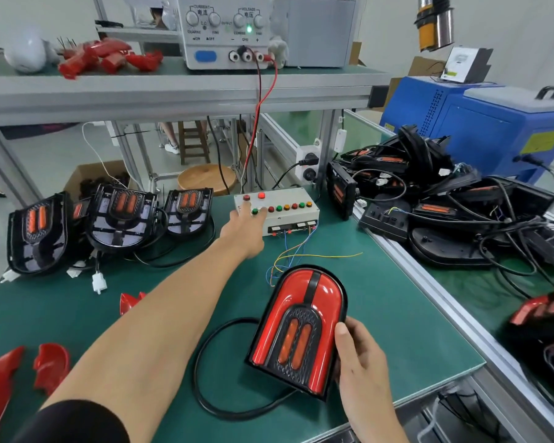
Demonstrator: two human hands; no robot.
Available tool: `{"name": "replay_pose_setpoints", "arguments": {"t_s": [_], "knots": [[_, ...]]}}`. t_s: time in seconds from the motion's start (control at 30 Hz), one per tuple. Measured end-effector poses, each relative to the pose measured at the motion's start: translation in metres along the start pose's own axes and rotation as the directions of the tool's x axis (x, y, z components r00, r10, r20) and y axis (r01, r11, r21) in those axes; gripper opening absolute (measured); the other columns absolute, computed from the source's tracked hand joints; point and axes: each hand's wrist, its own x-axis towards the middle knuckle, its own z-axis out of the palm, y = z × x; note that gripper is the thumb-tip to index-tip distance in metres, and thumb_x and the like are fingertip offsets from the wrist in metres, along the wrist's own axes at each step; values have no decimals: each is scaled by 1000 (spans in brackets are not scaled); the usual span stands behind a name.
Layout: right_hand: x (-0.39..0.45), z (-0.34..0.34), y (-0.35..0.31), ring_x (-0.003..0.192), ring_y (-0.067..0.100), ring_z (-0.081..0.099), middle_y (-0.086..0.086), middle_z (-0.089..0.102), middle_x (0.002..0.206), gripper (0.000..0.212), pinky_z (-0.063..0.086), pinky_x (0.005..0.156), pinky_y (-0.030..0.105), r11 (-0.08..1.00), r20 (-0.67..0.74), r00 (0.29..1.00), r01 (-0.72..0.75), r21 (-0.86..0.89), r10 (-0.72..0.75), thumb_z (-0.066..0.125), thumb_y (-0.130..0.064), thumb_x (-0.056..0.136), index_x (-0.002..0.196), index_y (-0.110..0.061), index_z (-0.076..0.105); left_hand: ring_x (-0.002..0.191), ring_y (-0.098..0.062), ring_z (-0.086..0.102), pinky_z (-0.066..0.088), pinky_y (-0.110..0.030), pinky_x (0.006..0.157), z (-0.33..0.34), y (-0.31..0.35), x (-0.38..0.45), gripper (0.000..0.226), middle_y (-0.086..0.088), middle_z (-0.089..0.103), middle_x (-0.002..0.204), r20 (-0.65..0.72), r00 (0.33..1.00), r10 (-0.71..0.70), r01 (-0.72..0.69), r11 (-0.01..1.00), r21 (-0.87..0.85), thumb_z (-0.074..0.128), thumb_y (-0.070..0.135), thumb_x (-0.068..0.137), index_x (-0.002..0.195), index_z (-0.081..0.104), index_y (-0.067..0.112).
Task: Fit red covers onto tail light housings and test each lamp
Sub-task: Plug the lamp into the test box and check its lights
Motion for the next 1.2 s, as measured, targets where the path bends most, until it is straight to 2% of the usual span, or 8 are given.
{"name": "replay_pose_setpoints", "arguments": {"t_s": [0.13, 0.23, 0.3, 0.53, 0.7, 0.9, 1.03, 1.2], "knots": [[3, 0, 1, 91, 18, 70, 5, 78, 99, 18, 54, 93, 51, 1000, -32, 999, -3, 6, 3, 55, -23, 103, 106, -26, 73, 135, -41, 33, 48, -52, 93, -3, -1, 2, 74, -16, 21, 155, 5, 1000, -16, 16, 1000, -2, 47, 2, 92, 159, 24, 26], [2, 1, 0, 86, 14, 69, 3, 78, 96, 19, 54, 87, 42, 1000, -49, 999, 9, -1, -9, 55, -24, 103, 103, -29, 74, 136, -41, 35, 47, -53, 97, -3, -1, 2, 76, -17, 21, 155, 22, 1000, -23, 23, 1000, -5, 45, 0, 92, 159, 23, 27], [2, 0, 0, 85, 13, 68, 3, 78, 95, 19, 53, 87, 42, 1000, -54, 999, 6, 14, -5, 55, -25, 103, 102, -29, 74, 136, -43, 35, 46, -53, 102, -4, -1, 3, 78, -19, 20, 155, 34, 999, -14, 15, 1000, -28, 45, -2, 92, 160, 21, 26], [2, 1, 1, 92, 21, 70, 6, 77, 99, 19, 53, 97, 59, 1000, -44, 999, 6, 30, -4, 55, -29, 102, 103, -31, 74, 136, -43, 34, 45, -53, 106, -3, -5, 2, 78, -18, 20, 156, 25, 1000, 6, -5, 997, -77, 45, -1, 93, 162, 21, 28], [4, 0, 4, 99, 28, 71, 7, 78, 102, 20, 50, 100, 62, 999, -55, 998, 0, 34, 2, 54, -28, 102, 106, -31, 74, 134, -42, 37, 46, -52, 105, -4, -4, 4, 77, -19, 23, 154, 12, 1000, 11, -10, 999, -43, 42, -1, 92, 161, 23, 26], [6, -1, 6, 100, 33, 71, 10, 77, 101, 21, 50, 100, 62, 999, -67, 998, -18, 45, 21, 53, -22, 104, 108, -21, 73, 136, -42, 34, 45, -53, 107, -3, -7, 4, 79, -18, 22, 155, 14, 1000, 21, -21, 999, -28, 42, -2, 92, 162, 21, 27], [5, 0, 4, 97, 25, 71, 8, 78, 101, 22, 50, 101, 59, 999, -64, 998, -14, 40, 16, 52, -21, 104, 107, -21, 74, 136, -42, 34, 45, -53, 106, -4, -6, 4, 79, -18, 22, 154, 27, 999, 28, -27, 999, -16, 42, -1, 92, 162, 20, 27], [5, -1, 5, 105, 34, 70, 7, 78, 103, 21, 53, 100, 54, 999, -52, 999, -9, 39, 11, 53, -22, 104, 109, -21, 73, 139, -42, 32, 44, -54, 107, -6, -6, 5, 79, -17, 19, 157, 50, 998, 26, -26, 1000, -1, 42, 1, 93, 163, 18, 29]]}}
